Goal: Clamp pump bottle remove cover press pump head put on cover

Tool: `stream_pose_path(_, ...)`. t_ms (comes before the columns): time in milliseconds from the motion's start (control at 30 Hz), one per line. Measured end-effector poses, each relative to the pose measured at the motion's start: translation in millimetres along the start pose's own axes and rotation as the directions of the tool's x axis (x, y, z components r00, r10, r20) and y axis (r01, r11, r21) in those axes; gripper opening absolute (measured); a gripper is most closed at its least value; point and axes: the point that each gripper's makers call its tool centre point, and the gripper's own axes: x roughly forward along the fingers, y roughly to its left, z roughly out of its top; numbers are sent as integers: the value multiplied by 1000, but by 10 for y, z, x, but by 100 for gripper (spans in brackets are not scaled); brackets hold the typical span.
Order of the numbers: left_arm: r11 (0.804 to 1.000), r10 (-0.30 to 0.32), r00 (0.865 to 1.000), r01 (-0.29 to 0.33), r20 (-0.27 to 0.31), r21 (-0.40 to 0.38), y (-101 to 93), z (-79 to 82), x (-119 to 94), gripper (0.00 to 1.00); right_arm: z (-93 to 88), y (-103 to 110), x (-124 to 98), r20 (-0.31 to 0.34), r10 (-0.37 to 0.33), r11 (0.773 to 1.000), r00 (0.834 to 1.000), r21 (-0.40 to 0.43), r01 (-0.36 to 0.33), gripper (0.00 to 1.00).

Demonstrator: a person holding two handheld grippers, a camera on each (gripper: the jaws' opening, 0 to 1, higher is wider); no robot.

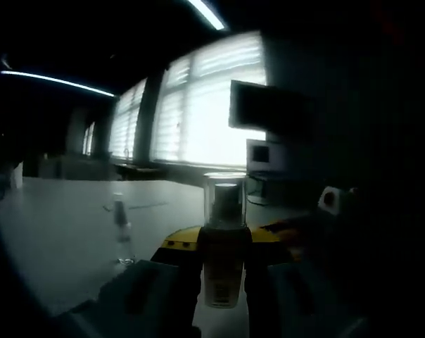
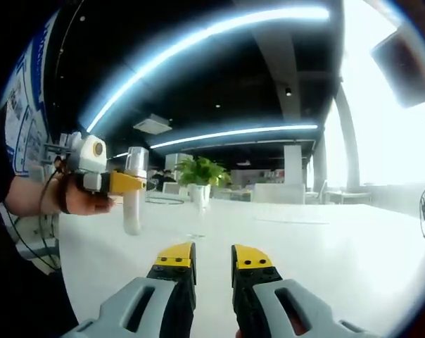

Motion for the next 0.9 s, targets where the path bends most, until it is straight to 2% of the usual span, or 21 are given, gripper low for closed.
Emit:
stream_pose_path(300,999,36,999,-36,0,-14,-55,-203,-110,13,0,27,-1,-4,1,1000,1000,-5,-1,14)
stream_pose_path(333,999,52,999,-52,8,14,-11,-223,-121,13,0,29,-1,-4,1,1000,1000,-5,-1,14)
stream_pose_path(367,998,55,998,-55,7,34,-7,-262,-131,13,1,31,-2,-4,1,1000,1000,-4,-1,14)
stream_pose_path(500,997,71,997,-70,-13,8,-35,-429,-166,13,1,42,-2,-6,2,1000,1000,-6,-2,14)
stream_pose_path(533,997,78,997,-78,0,-13,-35,-414,-187,13,1,46,-2,-7,3,1000,1000,-6,-3,14)
stream_pose_path(633,995,96,995,-96,-6,13,7,-400,-217,13,-3,47,-2,-9,3,1000,1000,-9,-3,14)
stream_pose_path(900,996,88,996,-88,8,16,-1,-402,-211,13,-10,46,0,-12,2,1000,1000,-14,-3,14)
